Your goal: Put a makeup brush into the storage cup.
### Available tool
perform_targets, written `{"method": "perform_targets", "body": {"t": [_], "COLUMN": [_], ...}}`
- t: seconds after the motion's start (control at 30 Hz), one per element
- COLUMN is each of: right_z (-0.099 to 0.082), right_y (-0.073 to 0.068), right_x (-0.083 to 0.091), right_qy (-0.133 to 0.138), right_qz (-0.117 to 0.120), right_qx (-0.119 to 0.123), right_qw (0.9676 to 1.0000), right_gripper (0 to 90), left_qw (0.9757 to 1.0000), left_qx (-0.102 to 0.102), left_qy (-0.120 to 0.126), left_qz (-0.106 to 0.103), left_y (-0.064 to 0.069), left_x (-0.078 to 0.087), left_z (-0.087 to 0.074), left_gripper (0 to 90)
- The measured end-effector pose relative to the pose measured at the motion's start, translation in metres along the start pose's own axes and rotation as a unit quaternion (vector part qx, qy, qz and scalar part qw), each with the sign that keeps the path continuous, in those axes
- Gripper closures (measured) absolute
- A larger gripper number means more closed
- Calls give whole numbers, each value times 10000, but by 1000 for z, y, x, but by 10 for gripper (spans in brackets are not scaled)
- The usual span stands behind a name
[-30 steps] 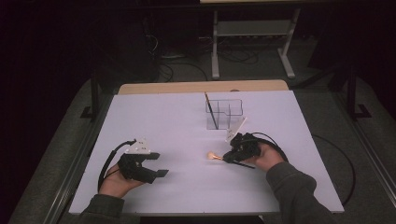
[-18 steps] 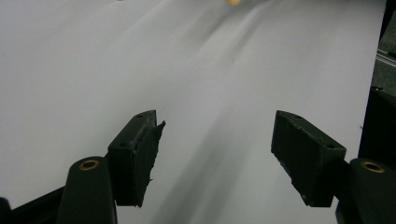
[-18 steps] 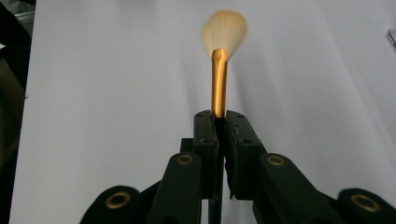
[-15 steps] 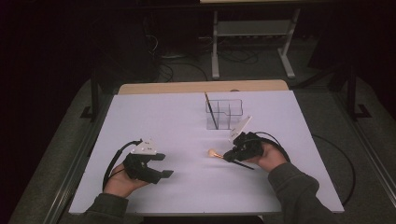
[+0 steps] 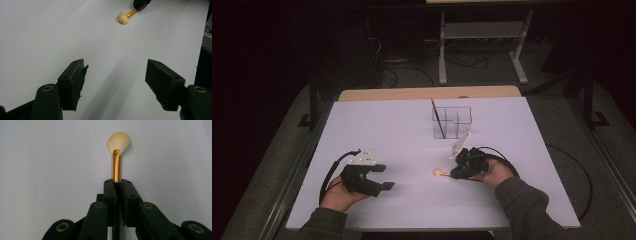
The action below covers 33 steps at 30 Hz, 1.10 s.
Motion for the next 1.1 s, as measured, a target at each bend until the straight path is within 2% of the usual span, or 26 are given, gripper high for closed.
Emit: {"method": "perform_targets", "body": {"t": [0.17,0.3,0.43,0.57,0.7,0.77,0.8,1.1], "right_z": [-1,-3,-6,-4,-6,-6,-6,0], "right_y": [-2,-3,-2,-1,1,1,1,-4], "right_x": [0,-1,-1,0,1,3,3,13], "right_qy": [17,149,299,263,302,350,387,628], "right_qz": [-106,-180,-120,-64,-21,123,135,182], "right_qx": [104,119,9,-1,-62,-97,-141,-93], "right_qw": [9999,9997,9995,9996,9995,9993,9991,9978], "right_gripper": [813,813,830,832,832,832,832,832], "left_qw": [10000,10000,10000,10000,10000,9999,10000,10000], "left_qx": [21,13,-23,27,-21,-63,-10,-25], "left_qy": [-19,-15,-44,-30,-63,-98,-43,-62], "left_qz": [7,7,7,26,27,26,36,14], "left_y": [0,0,0,0,-1,-1,0,2], "left_x": [-1,-2,0,0,0,0,0,0], "left_z": [-1,0,-1,1,1,1,2,3], "left_gripper": [315,315,315,315,316,316,316,317]}}
Point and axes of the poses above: each handheld gripper's, and its own axes: x roughly backward along the jaws, z roughly out of its top, y roughly to its right, the point moved 5 cm from there along -x, roughly forward along the jaws, and after that the axes turned 9 degrees about -x, right-handed, at the moved point
